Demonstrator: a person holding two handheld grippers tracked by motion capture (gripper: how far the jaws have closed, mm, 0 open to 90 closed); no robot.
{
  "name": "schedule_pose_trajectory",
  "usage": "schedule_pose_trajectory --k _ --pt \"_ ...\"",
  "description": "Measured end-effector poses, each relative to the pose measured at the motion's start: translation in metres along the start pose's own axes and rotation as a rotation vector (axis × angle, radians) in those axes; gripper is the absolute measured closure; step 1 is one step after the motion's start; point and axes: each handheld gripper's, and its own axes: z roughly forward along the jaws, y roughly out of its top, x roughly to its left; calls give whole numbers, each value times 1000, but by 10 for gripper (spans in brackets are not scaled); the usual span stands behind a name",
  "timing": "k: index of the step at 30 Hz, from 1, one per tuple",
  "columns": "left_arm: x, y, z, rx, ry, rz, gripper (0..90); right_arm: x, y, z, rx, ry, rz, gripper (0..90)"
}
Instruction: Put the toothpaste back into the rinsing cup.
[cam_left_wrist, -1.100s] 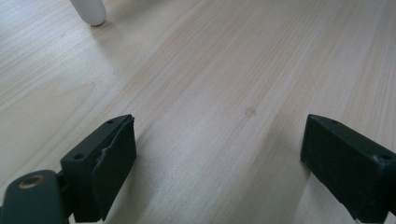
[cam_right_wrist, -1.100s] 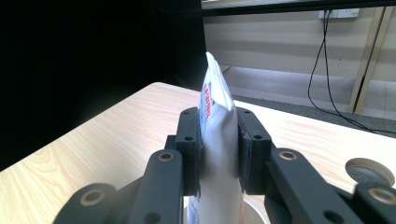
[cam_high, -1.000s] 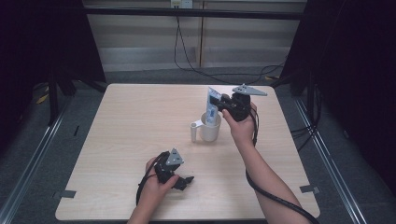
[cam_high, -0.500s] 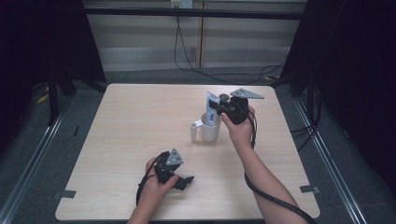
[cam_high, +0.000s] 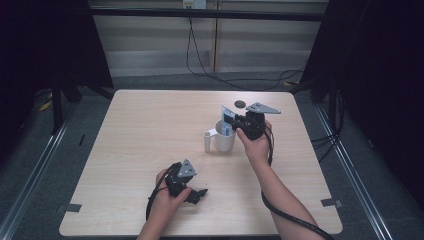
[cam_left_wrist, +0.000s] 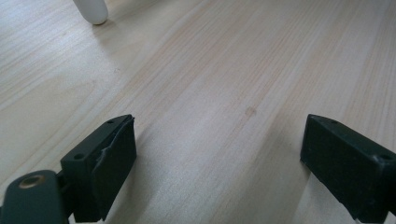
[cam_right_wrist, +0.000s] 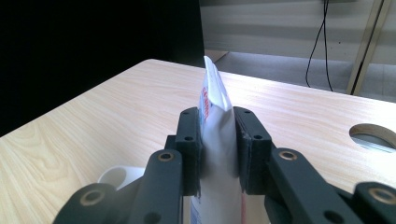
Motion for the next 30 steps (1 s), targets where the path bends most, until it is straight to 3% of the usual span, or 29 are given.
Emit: schedule_pose_trajectory --k 17,30 --pt "0 0 0 1 0 -2 105 4 -4 0 -19 7 4 762" --pt "-1 0 0 0 4 -4 105 -3 -6 -6 -27 14 12 744"
